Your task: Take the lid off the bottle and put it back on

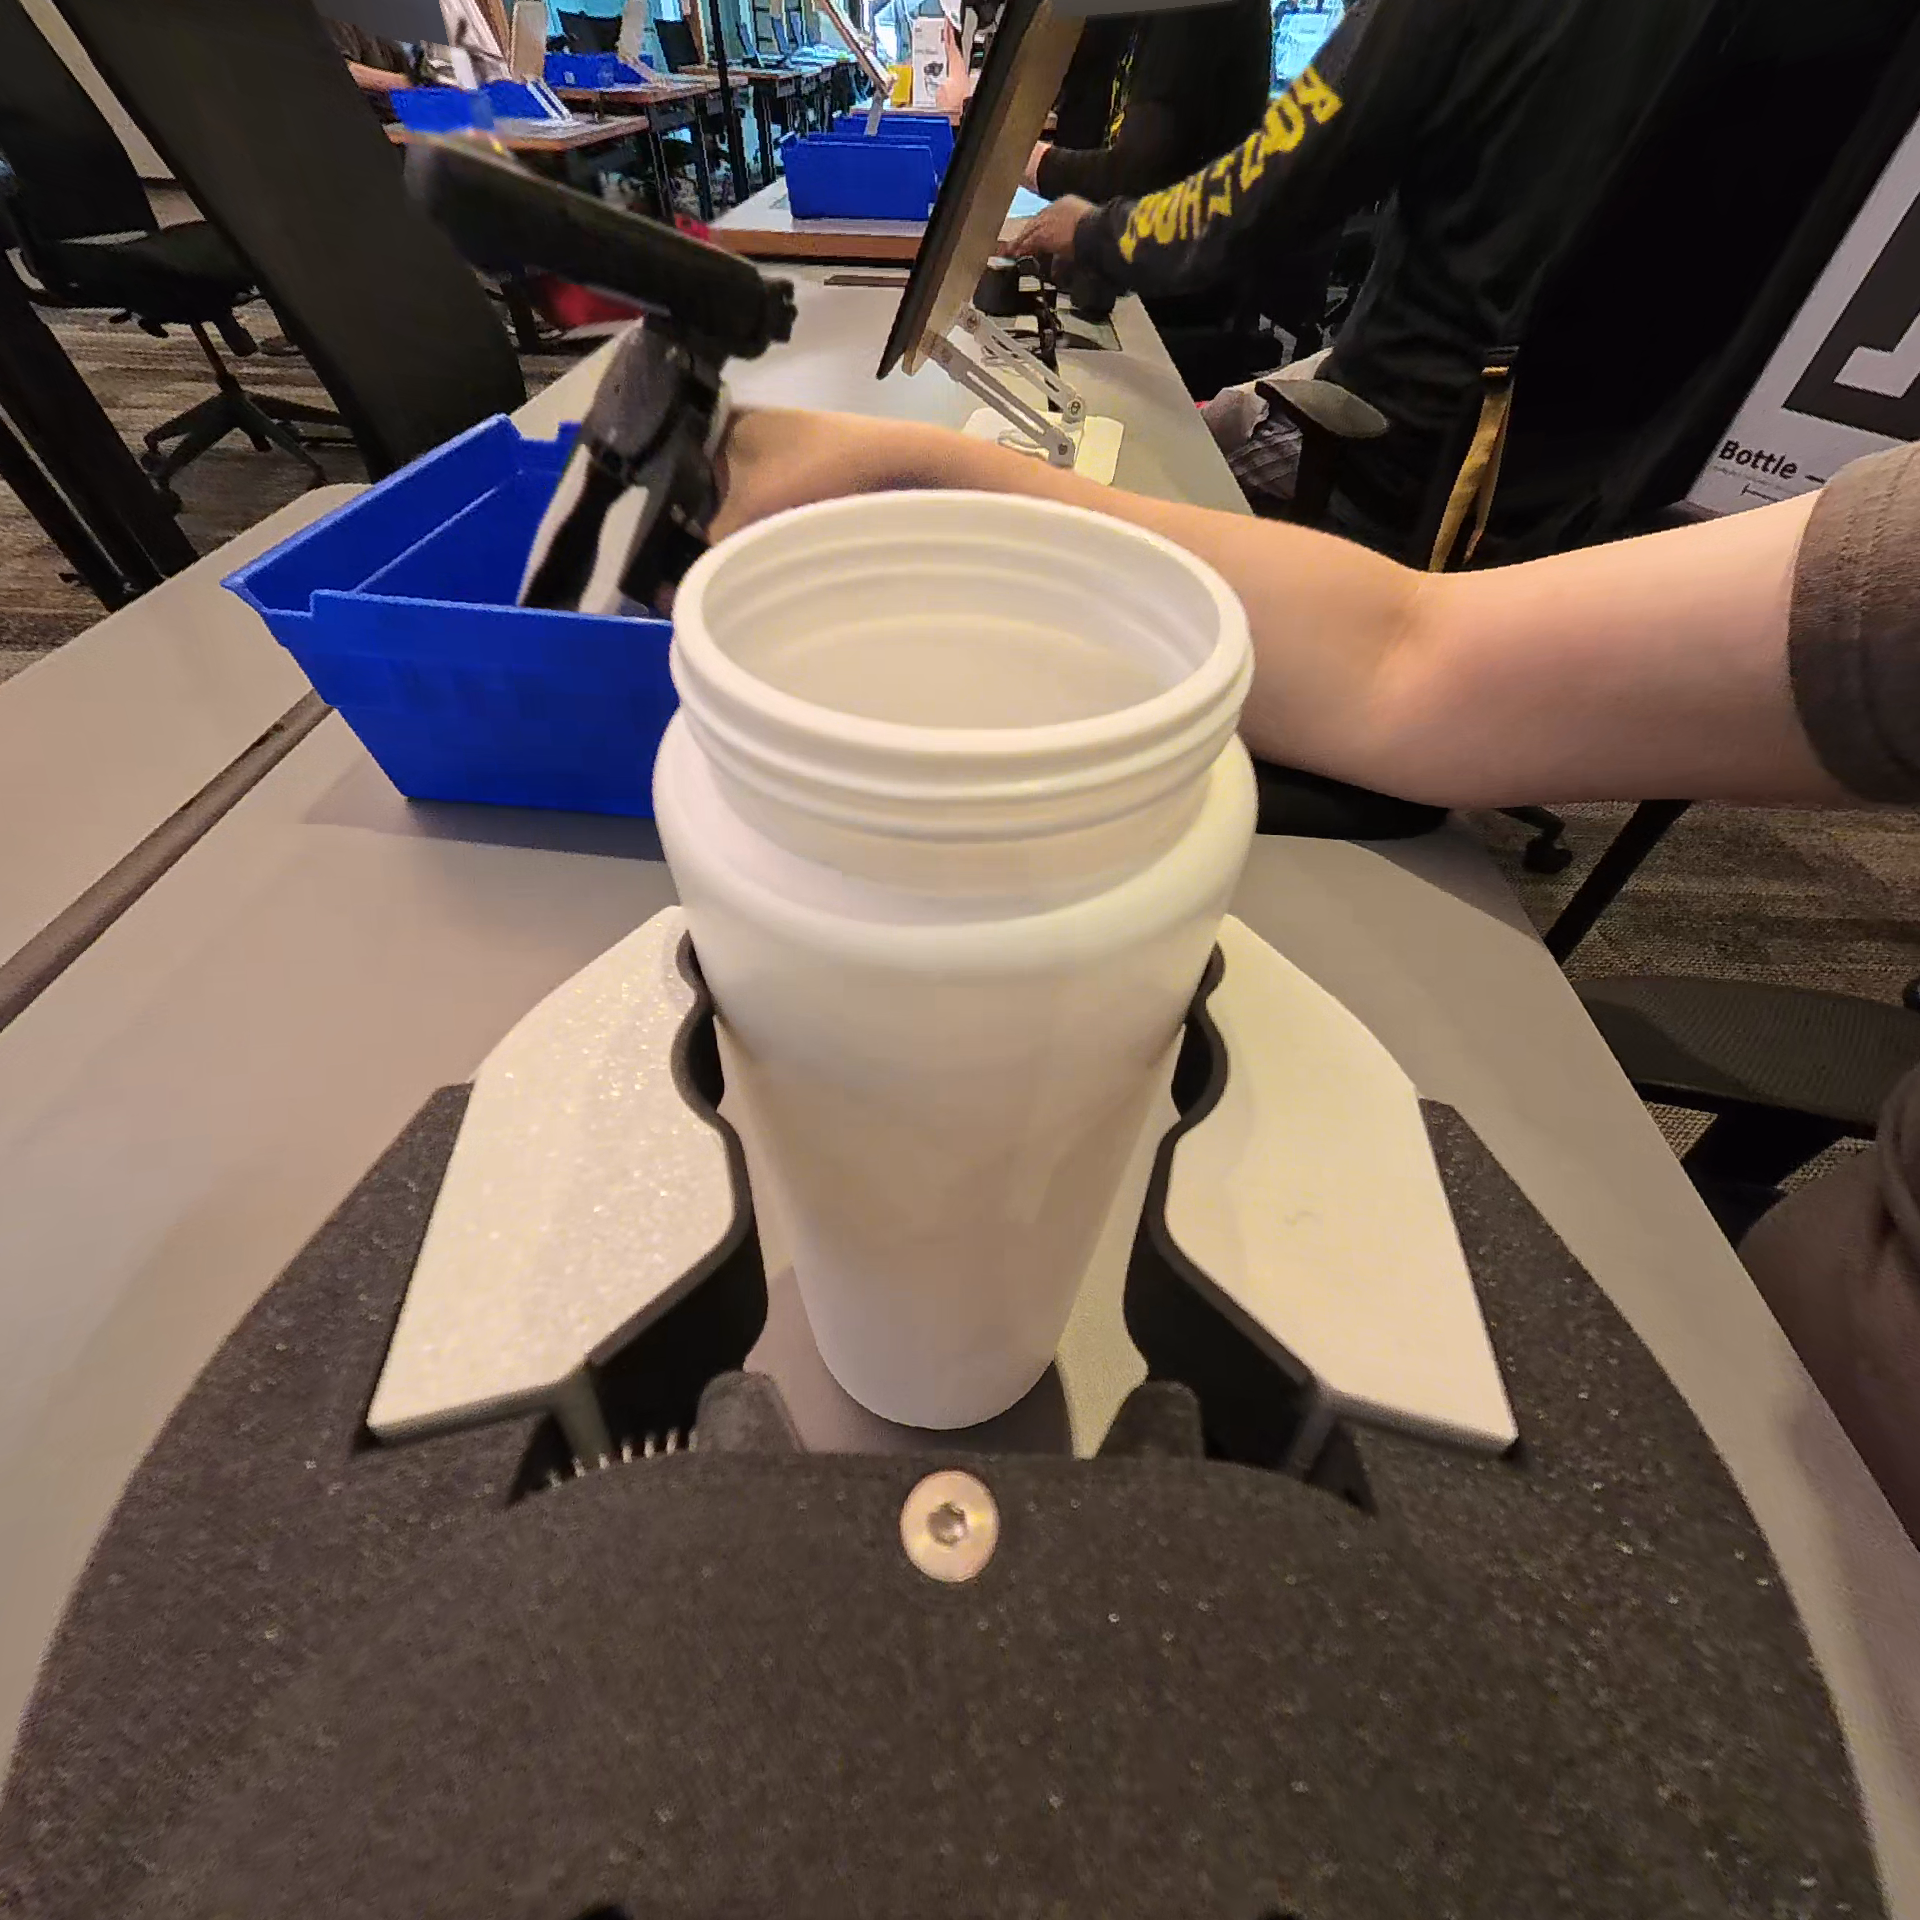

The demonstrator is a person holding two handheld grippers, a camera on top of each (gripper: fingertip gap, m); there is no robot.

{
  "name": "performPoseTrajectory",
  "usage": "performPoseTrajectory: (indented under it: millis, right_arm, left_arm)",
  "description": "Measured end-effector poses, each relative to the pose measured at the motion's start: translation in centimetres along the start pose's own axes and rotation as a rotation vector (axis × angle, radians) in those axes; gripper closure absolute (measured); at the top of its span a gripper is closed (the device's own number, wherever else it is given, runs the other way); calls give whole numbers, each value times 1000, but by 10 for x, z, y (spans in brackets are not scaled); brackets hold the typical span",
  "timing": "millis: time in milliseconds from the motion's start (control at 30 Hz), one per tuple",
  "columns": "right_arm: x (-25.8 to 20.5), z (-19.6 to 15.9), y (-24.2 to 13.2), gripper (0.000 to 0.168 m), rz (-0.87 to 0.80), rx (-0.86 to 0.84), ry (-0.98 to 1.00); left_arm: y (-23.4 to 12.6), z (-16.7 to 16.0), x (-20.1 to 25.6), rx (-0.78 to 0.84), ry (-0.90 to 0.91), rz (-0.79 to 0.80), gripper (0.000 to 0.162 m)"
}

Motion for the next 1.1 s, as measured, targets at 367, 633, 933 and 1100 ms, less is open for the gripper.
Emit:
performPoseTrajectory:
  millis: [367,633,933,1100]
  right_arm:
    - [4,-16,0,93,-21,-137,-62]
    - [-40,87,-98,90,-200,285,-229]
    - [-264,131,-85,80,826,643,-383]
    - [-296,119,-59,79,958,515,-326]
  left_arm:
    - [-6,0,-14,9,-25,92,76]
    - [-29,30,-25,105,-82,134,76]
    - [-61,73,-19,232,-93,154,76]
    - [-59,76,-13,237,-84,131,76]
Point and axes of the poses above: each gripper's, where its closed fingertips meet, y out along the fingers, z out of its top, x = y × z across the jaws, the point moved 5 cm from there along -y, back along the fingers, and after that the axes turned 8 degrees about x, right-handed, at the moved point
